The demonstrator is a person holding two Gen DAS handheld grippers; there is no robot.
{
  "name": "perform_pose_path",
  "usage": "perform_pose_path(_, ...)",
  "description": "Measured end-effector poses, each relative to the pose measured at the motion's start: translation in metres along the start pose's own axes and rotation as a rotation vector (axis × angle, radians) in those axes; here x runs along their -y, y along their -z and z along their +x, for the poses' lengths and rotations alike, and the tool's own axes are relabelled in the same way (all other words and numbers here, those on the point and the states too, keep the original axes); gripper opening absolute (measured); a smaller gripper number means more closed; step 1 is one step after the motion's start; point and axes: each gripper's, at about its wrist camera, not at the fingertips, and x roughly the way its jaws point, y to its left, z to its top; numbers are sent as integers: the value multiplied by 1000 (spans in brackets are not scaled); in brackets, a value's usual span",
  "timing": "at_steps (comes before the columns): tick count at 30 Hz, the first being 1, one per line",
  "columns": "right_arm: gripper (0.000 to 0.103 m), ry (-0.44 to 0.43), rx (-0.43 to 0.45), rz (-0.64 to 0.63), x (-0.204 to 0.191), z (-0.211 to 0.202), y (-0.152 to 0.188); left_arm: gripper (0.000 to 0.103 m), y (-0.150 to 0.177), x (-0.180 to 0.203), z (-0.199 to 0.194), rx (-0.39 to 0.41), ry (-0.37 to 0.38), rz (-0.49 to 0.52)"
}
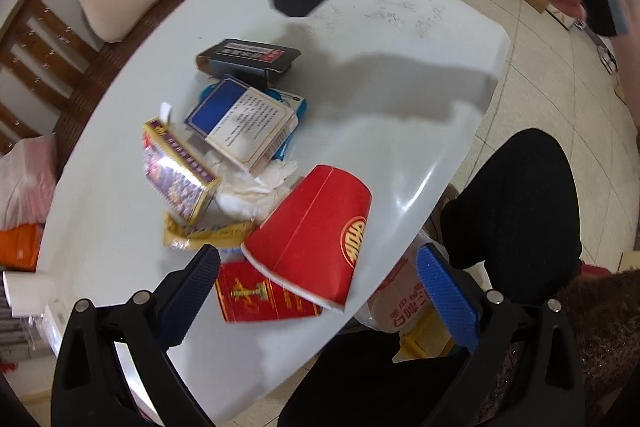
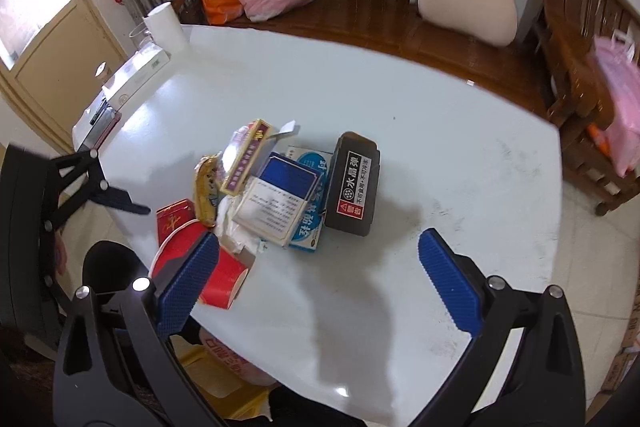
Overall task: Collect trash
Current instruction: 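Move the left tool to the red paper cup while the right tool approaches the black box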
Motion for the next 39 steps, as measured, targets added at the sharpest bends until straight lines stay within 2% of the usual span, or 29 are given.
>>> perform_pose_path(7, 98, -36, -66, 43, 23, 39, -13, 96, -13, -7, 24, -28, 49, 58)
perform_pose_path(16, 98, -30, -128, 59, 41, 67, -13, 96, -20, -19, 42, -86, 129, 20)
perform_pose_path(24, 98, -29, -157, 41, 40, 83, -15, 96, -19, -14, 54, -108, 126, 49)
perform_pose_path(39, 97, -34, -185, 64, 51, 112, -21, 96, -21, -17, 87, -157, 160, 34)
